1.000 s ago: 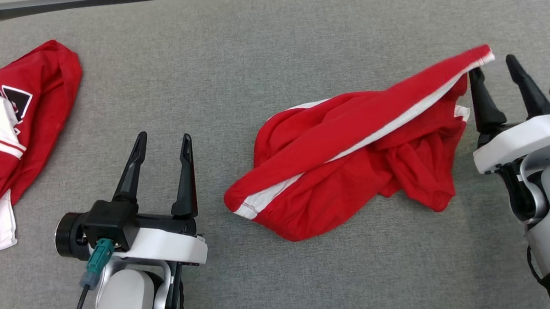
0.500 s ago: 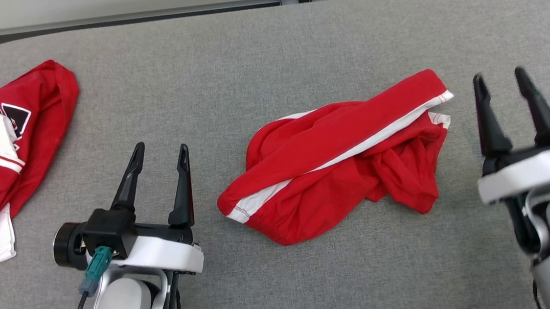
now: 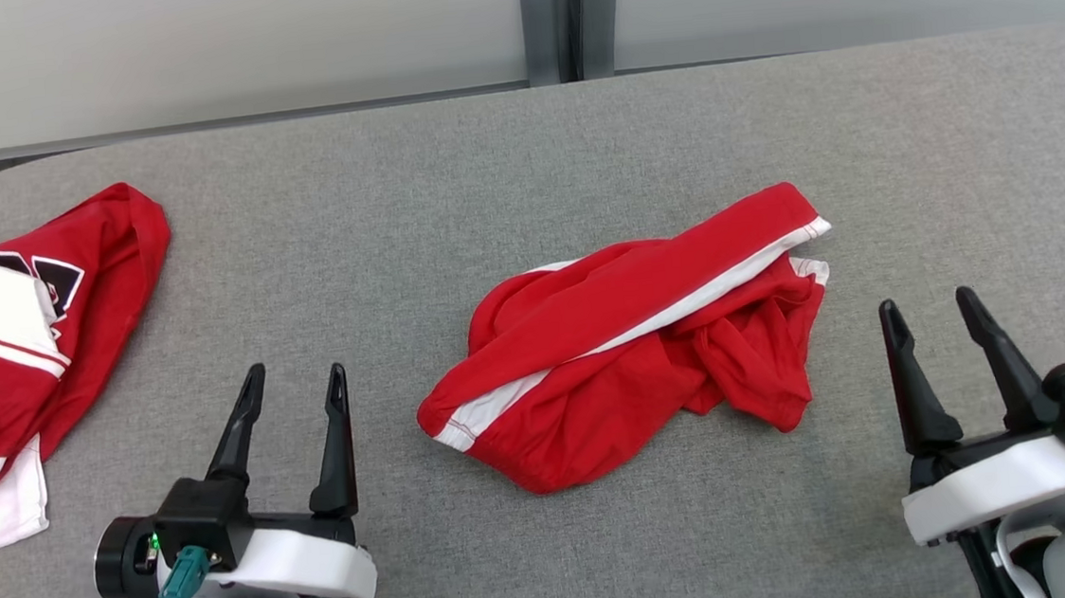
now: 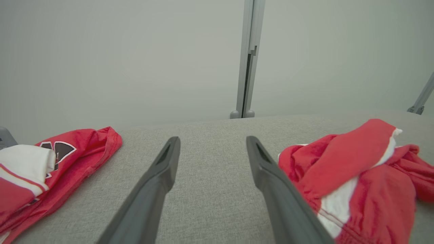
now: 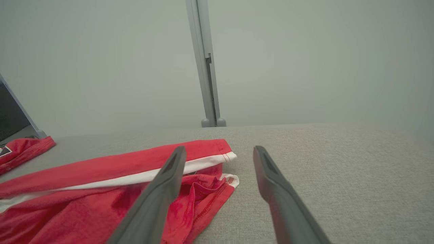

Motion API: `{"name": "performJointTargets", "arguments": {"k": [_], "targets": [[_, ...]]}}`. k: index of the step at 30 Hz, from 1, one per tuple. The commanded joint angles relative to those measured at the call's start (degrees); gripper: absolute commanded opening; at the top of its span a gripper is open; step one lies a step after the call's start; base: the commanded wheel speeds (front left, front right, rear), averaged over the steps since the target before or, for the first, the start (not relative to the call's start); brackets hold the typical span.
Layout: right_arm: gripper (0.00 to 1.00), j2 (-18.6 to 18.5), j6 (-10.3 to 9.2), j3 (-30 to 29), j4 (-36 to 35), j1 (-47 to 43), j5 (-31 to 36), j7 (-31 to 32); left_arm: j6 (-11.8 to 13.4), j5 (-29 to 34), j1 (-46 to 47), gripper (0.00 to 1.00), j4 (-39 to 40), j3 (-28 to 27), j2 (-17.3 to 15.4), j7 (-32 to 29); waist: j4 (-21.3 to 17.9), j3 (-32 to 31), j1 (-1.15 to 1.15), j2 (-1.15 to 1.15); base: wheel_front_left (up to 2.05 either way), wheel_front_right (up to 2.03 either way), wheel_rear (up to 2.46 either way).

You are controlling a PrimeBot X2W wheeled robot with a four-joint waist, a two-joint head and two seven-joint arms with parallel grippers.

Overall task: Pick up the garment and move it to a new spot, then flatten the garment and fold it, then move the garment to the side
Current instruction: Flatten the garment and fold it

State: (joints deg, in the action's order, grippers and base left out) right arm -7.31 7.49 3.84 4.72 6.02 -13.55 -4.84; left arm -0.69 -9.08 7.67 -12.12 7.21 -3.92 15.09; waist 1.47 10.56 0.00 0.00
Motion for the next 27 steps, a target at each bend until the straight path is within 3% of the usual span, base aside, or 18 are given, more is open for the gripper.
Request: {"name": "performJointTargets", "arguments": {"k": [1,20,27], "targets": [[1.00,0.3,0.00,-0.2,-1.0,-1.0,0.4,0.6,0.2,0.1,-0.8,1.00,-0.1,-0.2,-0.3,0.1,0.0,-0.5,0.00,0.00,0.00,0.00,0.00],[1.00,1.5,0.00,0.0,-3.2,-2.6,1.1,1.9,0.5,-0.6,-1.4,1.00,-0.2,1.2,-0.6,-0.1,0.1,-0.8,0.00,0.00,0.00,0.00,0.00],[1.00,1.6,0.00,0.5,-3.0,-2.4,1.0,2.0,-2.8,-2.6,-1.2,1.00,-0.5,5.6,0.0,-5.7,0.0,-0.3,0.00,0.00,0.00,0.00,0.00]]}}
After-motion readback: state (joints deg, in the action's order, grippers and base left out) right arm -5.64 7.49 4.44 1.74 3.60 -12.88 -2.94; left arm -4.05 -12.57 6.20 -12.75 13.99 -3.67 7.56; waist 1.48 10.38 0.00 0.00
